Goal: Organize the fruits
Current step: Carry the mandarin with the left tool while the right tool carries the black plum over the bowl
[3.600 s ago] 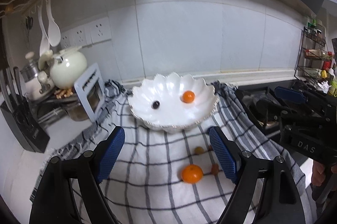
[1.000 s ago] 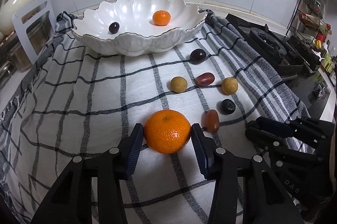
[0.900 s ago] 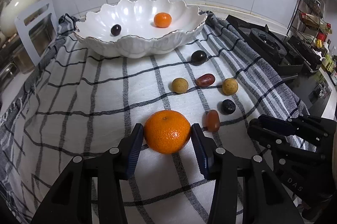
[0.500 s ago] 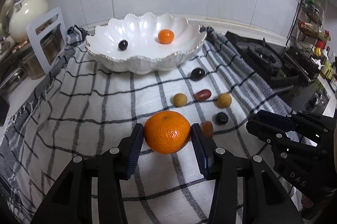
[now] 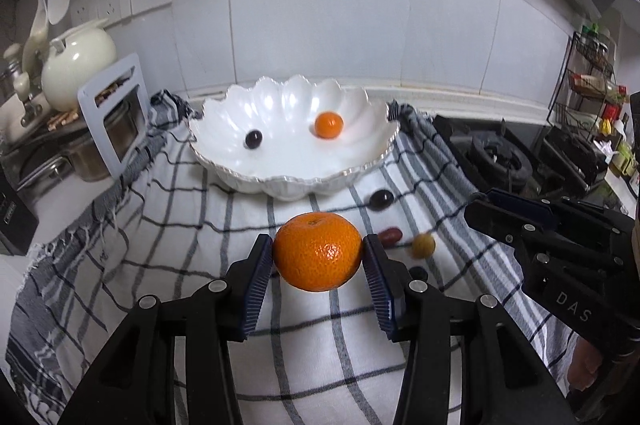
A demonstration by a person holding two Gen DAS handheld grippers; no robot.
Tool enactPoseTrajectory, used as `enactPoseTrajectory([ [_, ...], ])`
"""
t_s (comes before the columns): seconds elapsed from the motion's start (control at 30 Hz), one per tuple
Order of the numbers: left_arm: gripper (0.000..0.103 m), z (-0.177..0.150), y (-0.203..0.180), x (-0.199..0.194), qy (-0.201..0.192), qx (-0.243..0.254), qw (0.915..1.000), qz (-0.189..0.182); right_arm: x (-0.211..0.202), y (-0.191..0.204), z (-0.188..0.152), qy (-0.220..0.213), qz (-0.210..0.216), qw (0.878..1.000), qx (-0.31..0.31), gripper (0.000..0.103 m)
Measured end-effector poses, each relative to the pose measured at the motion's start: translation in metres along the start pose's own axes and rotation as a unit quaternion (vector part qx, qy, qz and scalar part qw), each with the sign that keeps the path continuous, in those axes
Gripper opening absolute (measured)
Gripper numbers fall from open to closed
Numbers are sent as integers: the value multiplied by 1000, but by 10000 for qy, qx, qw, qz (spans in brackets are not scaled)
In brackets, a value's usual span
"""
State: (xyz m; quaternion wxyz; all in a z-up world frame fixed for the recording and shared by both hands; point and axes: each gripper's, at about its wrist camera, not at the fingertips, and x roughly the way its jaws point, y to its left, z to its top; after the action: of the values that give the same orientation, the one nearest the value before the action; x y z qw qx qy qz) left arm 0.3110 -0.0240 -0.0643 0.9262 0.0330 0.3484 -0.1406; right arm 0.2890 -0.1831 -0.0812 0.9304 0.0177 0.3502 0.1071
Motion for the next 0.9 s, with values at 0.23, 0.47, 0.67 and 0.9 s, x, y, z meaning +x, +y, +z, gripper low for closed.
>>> enactPoseTrajectory([
  [0.23,46,20,7,-10,-343,-24,9992,217,0,2,24,-311,2,9994,-156,23],
  [0.47,46,38,12,-14,-611,15,9974,384,2,3,46,-555,-47,9980,-300,23],
  [0.67,46,56,19,-13,-785,20,9958,464,8,5,68,-726,-42,9966,-378,23],
  [0.9,45,75,27,1,-804,26,9951,569,26,4,89,-729,-55,9962,-463,23],
])
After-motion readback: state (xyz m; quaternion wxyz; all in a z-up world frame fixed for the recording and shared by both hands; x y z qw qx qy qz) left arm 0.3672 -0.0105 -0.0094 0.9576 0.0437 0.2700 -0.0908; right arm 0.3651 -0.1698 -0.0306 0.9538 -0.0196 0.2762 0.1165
